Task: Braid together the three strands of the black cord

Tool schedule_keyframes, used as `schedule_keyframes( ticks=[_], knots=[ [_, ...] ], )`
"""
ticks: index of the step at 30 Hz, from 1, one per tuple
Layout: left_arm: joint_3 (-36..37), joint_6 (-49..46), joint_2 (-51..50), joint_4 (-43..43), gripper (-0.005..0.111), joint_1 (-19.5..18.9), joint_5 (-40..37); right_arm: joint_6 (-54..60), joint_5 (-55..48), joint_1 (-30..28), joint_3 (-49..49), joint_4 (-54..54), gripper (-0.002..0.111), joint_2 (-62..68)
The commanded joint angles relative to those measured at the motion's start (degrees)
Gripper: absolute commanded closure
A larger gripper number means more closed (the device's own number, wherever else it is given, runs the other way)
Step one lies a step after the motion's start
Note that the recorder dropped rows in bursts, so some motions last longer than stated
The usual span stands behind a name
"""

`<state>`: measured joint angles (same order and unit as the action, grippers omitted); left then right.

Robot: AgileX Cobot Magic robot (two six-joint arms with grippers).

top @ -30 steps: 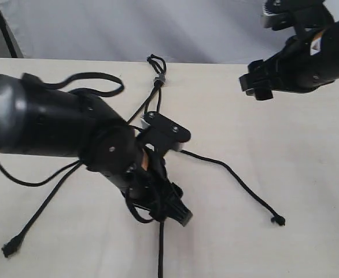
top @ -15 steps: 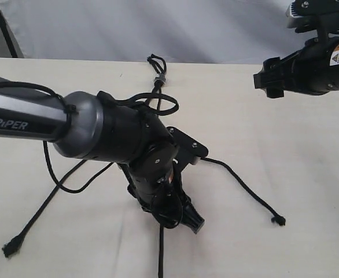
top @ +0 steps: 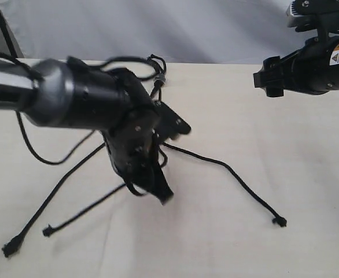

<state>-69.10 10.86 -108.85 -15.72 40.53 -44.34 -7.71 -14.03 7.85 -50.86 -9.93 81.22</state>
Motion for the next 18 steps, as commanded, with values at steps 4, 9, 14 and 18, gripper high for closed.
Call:
schedule_keyframes(
  ticks=[4,9,14,18],
  knots=[
    [1.4,-3.8,2.9,-5.9,0.107,-14.3,1.0,-0.4,0.6,-0.4,0.3,-0.6,0.032,-0.4],
    [7.8,-6.5,0.2,-5.9,0.107,-21.5,13.3,-0.4,1.2,-0.4,0.3,-0.6,0.032,-0.3],
    [12.2,-6.5,-1.7,-6.0,0.107,-23.8,18.1,-0.5,1.7,-0.4,0.3,-0.6,0.032,-0.3],
    [14.1,-6.6,-2.0,0.6,0.107,-22.4,17.5,-0.6,1.8,-0.4,0.3,-0.6,0.032,-0.3]
  ],
)
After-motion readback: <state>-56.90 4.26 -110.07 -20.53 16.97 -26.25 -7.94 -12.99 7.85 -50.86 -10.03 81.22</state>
